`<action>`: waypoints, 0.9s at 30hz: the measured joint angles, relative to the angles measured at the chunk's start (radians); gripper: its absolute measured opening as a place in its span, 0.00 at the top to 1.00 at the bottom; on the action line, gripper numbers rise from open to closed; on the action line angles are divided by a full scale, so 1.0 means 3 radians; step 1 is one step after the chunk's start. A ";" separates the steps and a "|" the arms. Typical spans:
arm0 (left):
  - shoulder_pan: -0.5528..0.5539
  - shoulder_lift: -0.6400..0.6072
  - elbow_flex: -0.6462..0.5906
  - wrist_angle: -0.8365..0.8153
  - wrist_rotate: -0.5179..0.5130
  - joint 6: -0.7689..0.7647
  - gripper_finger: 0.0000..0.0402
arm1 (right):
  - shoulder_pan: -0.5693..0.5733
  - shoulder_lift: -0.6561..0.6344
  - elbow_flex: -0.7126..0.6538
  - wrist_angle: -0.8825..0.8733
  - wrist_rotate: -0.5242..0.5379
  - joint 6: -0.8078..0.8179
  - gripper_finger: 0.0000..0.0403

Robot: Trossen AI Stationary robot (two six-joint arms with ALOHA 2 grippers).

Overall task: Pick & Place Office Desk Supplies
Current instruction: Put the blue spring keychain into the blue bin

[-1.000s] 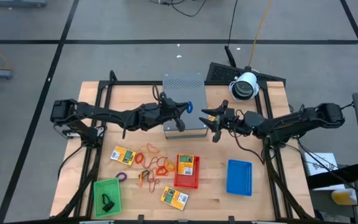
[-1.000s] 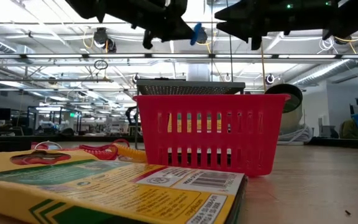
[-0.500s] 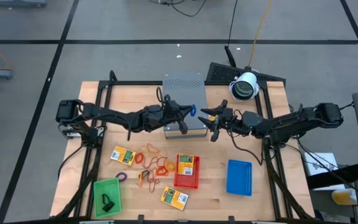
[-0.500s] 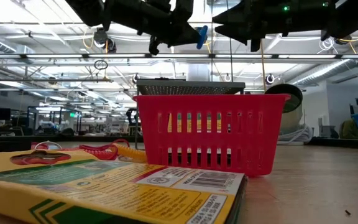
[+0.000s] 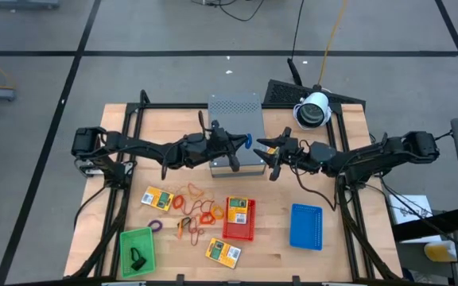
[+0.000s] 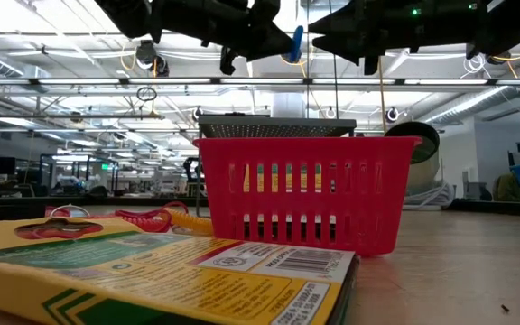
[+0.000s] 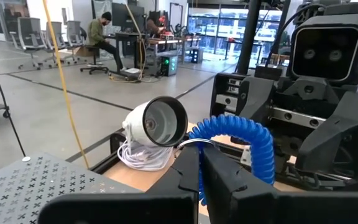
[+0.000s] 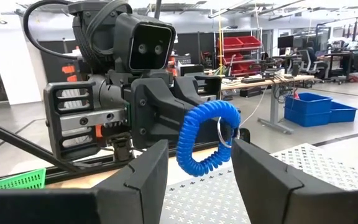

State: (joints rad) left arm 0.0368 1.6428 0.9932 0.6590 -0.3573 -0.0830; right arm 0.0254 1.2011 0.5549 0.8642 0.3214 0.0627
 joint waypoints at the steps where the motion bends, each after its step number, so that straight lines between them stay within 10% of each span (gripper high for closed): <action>1: 0.0000 0.0000 0.0000 0.0002 0.0001 0.0000 0.99 | 0.0000 0.0000 0.0000 -0.0001 0.0000 0.0004 0.58; 27: -0.0018 0.0312 0.0390 -0.0075 0.0000 0.0046 0.98 | 0.0000 -0.0001 -0.0001 0.0089 -0.0014 0.0005 0.58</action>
State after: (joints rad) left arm 0.0313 1.7364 1.1101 0.6365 -0.3572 -0.0693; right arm 0.0254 1.2007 0.5545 0.8910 0.3172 0.0643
